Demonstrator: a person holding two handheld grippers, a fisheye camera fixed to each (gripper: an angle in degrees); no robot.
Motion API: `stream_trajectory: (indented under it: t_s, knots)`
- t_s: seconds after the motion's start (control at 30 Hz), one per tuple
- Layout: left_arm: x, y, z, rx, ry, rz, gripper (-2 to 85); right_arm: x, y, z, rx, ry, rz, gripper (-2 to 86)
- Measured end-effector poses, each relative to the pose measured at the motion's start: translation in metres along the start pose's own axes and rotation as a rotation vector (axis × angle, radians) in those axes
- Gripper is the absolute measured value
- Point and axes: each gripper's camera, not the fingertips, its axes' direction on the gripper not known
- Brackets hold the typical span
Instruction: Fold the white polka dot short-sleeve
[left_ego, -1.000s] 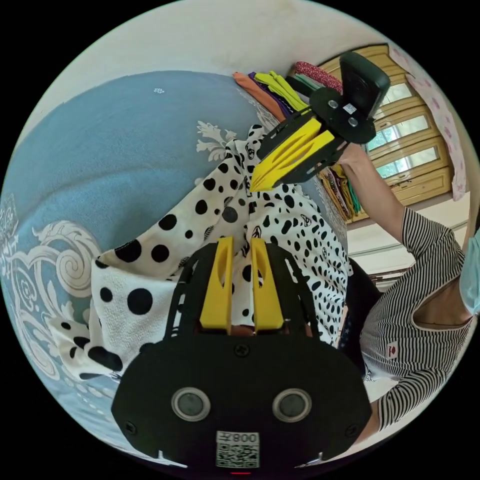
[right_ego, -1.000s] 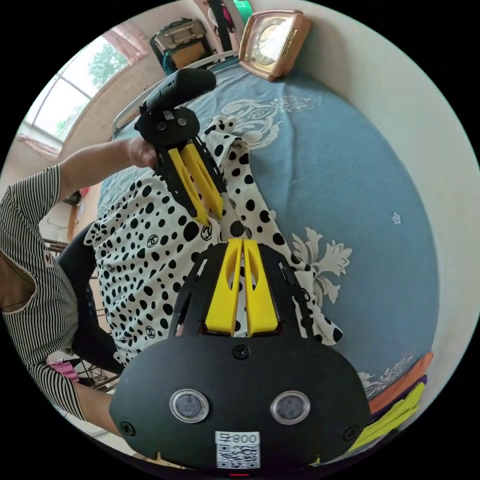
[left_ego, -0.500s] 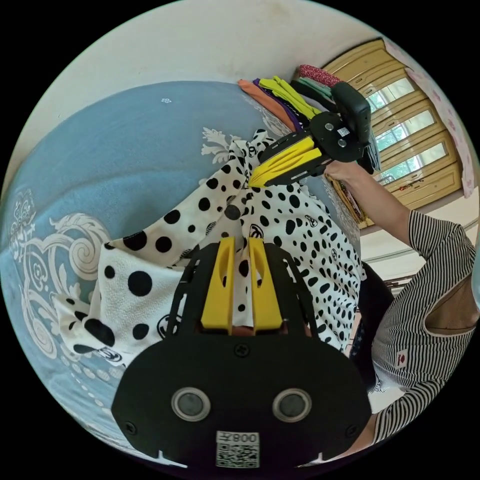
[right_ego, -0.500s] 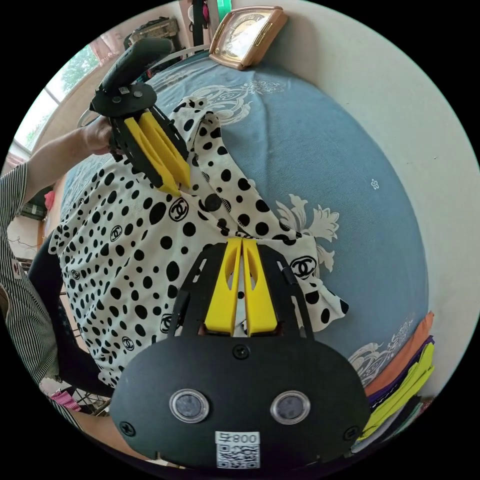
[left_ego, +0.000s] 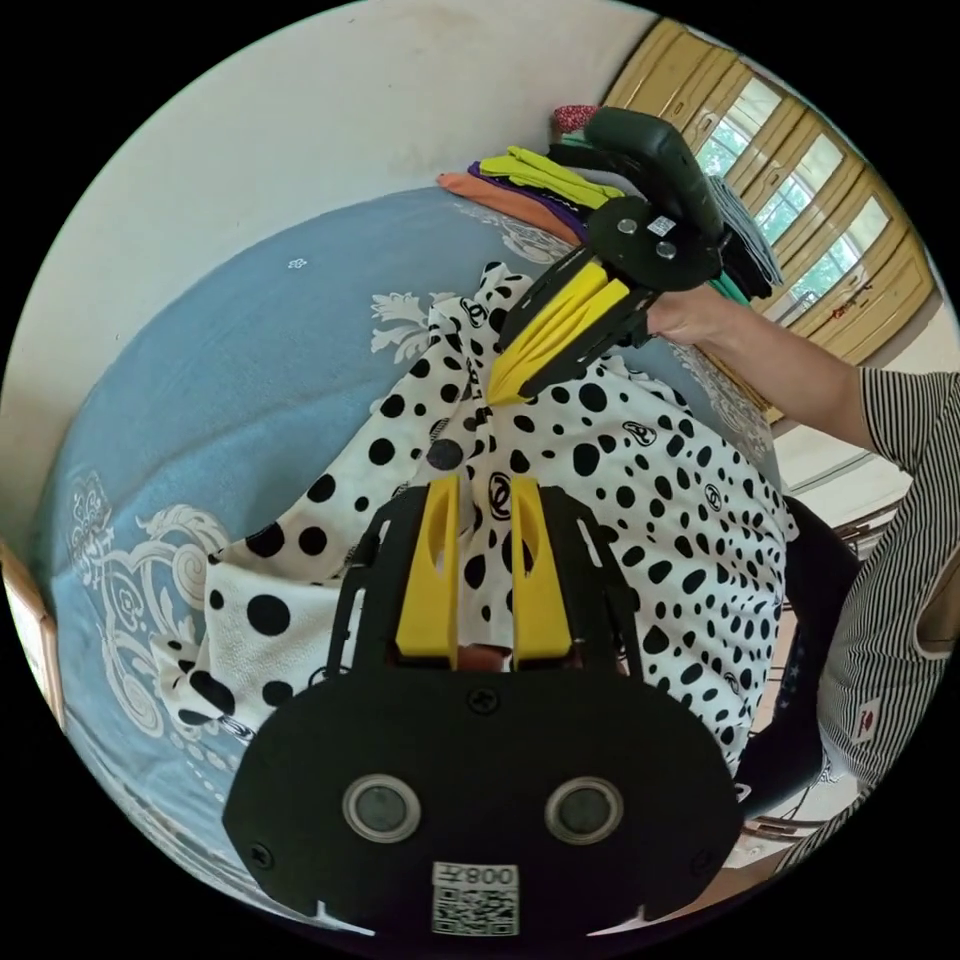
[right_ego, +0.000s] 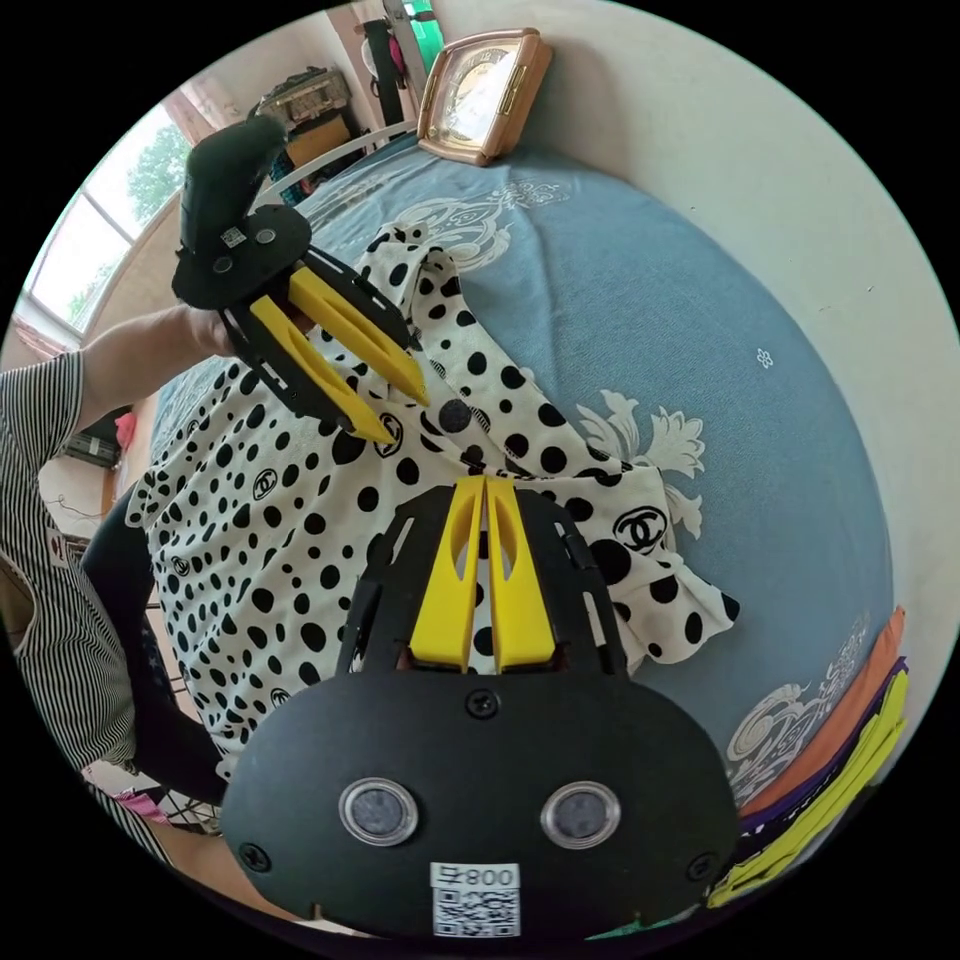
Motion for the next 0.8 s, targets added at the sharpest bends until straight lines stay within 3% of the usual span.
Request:
stream_trajectory:
  t_s: [0.13,0.37,0.43,0.57,0.67,0.8]
  knots:
    - [0.009,0.006,-0.018,0.069,-0.051,0.036,7.8,0.006,0.014,0.008,0.014,-0.018,0.014,0.1]
    - [0.017,0.001,-0.002,-0.077,-0.119,0.109,3.2,0.015,0.037,0.016,0.051,-0.037,0.039,0.0]
    - [0.007,0.003,-0.008,-0.058,-0.045,0.071,2.0,0.017,0.044,0.014,0.076,-0.042,0.048,0.0]
    - [-0.044,0.016,-0.016,0.052,0.317,-0.145,1.1,0.007,0.061,-0.001,0.187,-0.054,0.035,0.1]
    - [-0.081,0.031,0.001,0.024,0.524,-0.308,0.9,0.0,0.066,0.011,0.201,-0.101,0.023,0.1]
    - [-0.094,0.049,0.0,0.014,0.498,-0.377,1.3,-0.001,0.062,0.046,0.144,-0.12,0.041,0.1]
